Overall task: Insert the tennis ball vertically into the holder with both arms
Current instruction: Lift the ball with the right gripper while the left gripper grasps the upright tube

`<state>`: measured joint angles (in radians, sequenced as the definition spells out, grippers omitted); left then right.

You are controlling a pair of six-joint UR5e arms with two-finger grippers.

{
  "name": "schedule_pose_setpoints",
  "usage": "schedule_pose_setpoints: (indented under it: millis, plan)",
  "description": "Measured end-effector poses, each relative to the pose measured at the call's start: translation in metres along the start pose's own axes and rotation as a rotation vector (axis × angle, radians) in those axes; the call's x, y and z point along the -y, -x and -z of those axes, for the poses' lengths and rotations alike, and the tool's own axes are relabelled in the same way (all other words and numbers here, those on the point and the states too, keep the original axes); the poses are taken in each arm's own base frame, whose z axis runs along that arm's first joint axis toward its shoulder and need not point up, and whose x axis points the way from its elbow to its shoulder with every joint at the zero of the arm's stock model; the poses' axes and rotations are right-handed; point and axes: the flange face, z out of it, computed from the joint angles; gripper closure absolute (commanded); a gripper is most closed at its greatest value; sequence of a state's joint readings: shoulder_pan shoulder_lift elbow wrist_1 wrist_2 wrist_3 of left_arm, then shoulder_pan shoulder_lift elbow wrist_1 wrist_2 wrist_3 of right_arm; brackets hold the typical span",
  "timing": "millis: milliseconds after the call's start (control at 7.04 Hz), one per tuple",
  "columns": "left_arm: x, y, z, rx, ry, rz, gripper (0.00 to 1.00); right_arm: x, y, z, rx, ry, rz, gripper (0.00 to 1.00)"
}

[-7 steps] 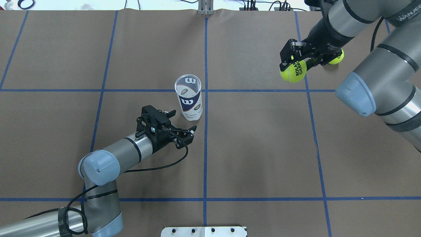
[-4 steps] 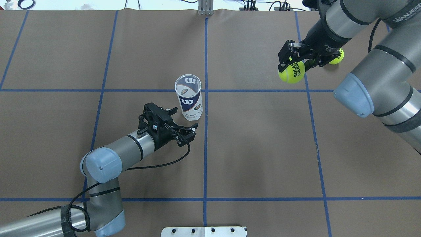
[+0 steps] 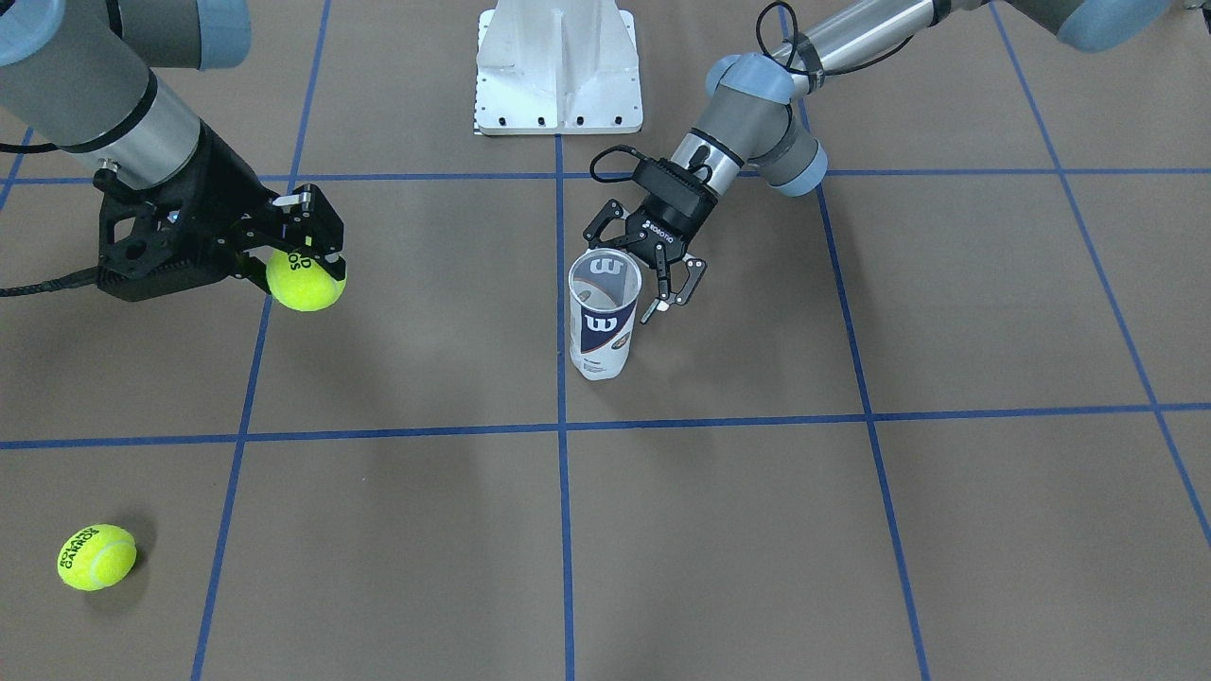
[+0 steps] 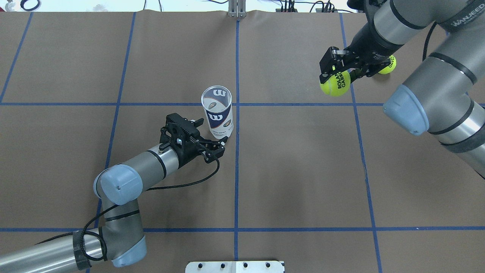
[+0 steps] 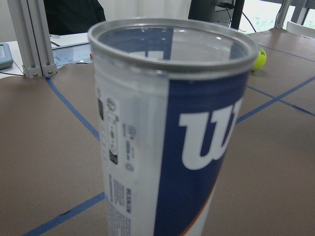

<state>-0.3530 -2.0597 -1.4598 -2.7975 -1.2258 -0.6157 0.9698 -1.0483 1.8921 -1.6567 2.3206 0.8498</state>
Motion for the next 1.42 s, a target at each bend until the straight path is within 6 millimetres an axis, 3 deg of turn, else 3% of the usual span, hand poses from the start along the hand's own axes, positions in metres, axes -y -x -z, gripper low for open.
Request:
schedule_pose_setpoints:
  millis: [284,852,1420]
  plan:
    - [0.003,-0.003,-0.013,0.013,-0.006,-0.002,0.02,0.000,0.001,0.000,0.001,-0.002,0.002,1.00]
    - [0.013,0.012,-0.018,0.040,-0.020,-0.004,0.02,0.001,0.002,0.001,0.002,-0.002,0.003,1.00]
    - [0.010,0.010,-0.033,0.051,-0.009,-0.009,0.02,-0.001,0.009,0.007,0.014,-0.009,0.014,1.00]
